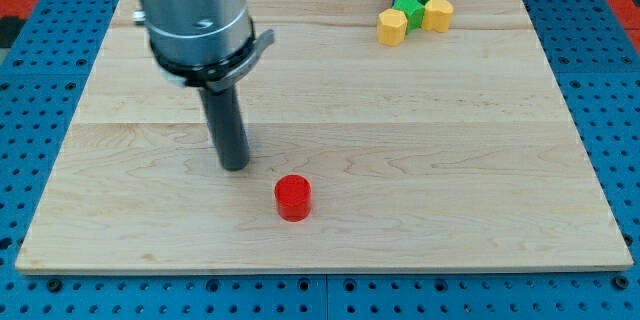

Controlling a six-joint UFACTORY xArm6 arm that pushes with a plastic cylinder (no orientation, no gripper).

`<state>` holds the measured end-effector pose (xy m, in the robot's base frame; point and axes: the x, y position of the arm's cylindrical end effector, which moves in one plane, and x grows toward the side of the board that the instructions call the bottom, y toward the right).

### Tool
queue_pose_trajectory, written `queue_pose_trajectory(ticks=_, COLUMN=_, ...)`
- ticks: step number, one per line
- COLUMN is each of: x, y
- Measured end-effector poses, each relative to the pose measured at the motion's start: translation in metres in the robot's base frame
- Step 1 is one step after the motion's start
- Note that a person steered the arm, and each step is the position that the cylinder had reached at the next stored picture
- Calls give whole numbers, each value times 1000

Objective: Push blue cube closer to yellow hexagon

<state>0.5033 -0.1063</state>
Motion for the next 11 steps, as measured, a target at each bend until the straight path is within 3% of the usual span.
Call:
queue_pose_trajectory(ticks=2, x=-2, y=-49)
queue_pose_trajectory(ticks=5, x=-77, y=68)
queue_pose_trajectory(ticks=7, x=-102, y=4)
queue_pose_trajectory(ticks=8, x=-118, y=13)
queue_pose_trajectory(ticks=11, x=-164, y=138)
